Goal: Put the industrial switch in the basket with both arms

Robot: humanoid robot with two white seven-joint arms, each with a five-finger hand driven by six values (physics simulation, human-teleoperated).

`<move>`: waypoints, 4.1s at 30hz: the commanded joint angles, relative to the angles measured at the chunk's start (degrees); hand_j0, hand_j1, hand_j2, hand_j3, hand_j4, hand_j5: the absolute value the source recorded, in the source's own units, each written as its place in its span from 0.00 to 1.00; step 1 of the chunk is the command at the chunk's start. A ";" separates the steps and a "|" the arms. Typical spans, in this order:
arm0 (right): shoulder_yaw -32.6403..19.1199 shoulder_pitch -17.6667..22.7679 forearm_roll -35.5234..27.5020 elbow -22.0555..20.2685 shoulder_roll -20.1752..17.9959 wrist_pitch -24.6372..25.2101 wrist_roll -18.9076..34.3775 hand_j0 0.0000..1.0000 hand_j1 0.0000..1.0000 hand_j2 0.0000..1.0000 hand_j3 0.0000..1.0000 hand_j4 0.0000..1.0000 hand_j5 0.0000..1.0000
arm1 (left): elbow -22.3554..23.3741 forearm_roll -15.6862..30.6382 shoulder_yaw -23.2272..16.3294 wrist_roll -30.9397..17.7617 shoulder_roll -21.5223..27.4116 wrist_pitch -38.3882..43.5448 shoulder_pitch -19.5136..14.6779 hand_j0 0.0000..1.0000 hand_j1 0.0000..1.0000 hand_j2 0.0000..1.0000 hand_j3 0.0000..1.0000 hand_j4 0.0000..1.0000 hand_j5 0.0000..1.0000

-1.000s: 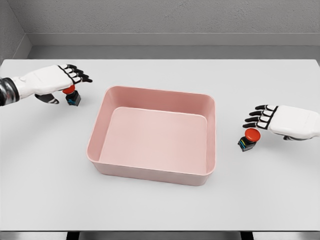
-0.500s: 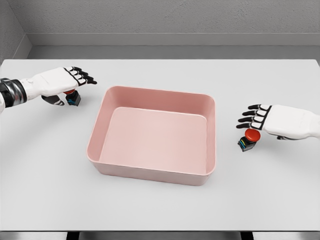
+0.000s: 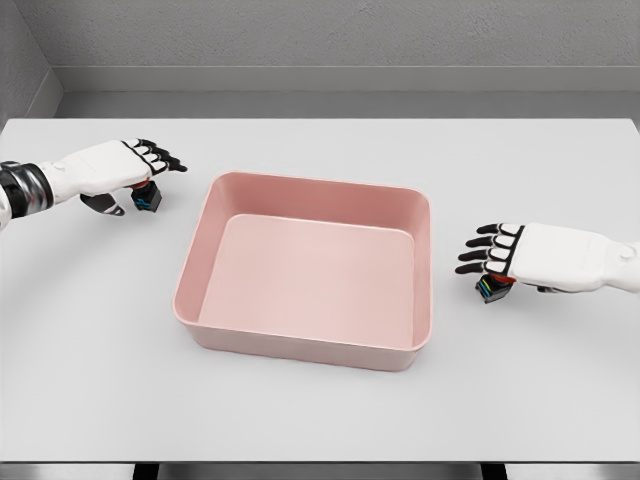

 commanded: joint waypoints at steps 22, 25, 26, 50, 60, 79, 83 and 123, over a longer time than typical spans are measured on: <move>0.92 0.26 0.46 0.66 1.80 -0.04 1.14 0.89 0.89 0.89 0.89 0.89 0.89 | -10.06 4.06 1.02 0.40 3.91 0.03 -0.18 0.26 0.26 0.26 0.26 0.26 0.26; 1.01 0.26 0.98 0.93 1.89 -0.04 1.14 0.86 0.86 0.86 0.86 0.86 0.86 | -14.72 5.99 1.28 0.31 7.07 0.03 -0.18 0.26 0.26 0.26 0.26 0.26 0.26; 0.92 0.26 0.98 1.01 1.80 -0.04 1.14 0.85 0.85 0.85 0.85 0.85 0.85 | -16.56 7.40 1.28 0.22 8.13 0.03 -0.26 0.26 0.26 0.26 0.26 0.26 0.26; 0.48 0.09 1.16 3.30 3.91 -0.04 1.67 0.48 0.48 0.48 0.48 0.48 0.48 | -44.51 16.98 1.28 -4.18 6.81 0.03 0.70 0.27 0.27 0.27 0.27 0.27 0.27; -3.56 0.00 0.63 5.06 3.12 -0.04 2.55 0.48 0.48 0.48 0.48 0.48 0.48 | -43.90 16.01 -2.06 -8.92 3.47 0.03 1.67 0.51 0.51 0.51 0.51 0.51 0.51; -10.85 -3.08 -0.86 3.74 2.94 -0.04 2.37 0.48 0.48 0.48 0.48 0.48 0.48 | -42.23 14.96 -1.27 -8.83 3.39 0.03 0.53 1.00 1.00 1.00 1.00 1.00 1.00; -10.85 -3.52 -1.30 2.60 2.94 -0.04 2.37 0.48 0.48 0.48 0.48 0.48 0.48 | -42.84 15.84 -1.00 -8.31 4.09 0.03 0.18 1.00 1.00 1.00 1.00 1.00 1.00; -11.12 -5.54 -3.32 -2.15 17.27 -0.04 2.99 0.48 0.48 0.48 0.48 0.48 0.48 | -44.51 22.25 1.46 -0.66 26.94 0.03 3.08 1.00 1.00 1.00 1.00 1.00 1.00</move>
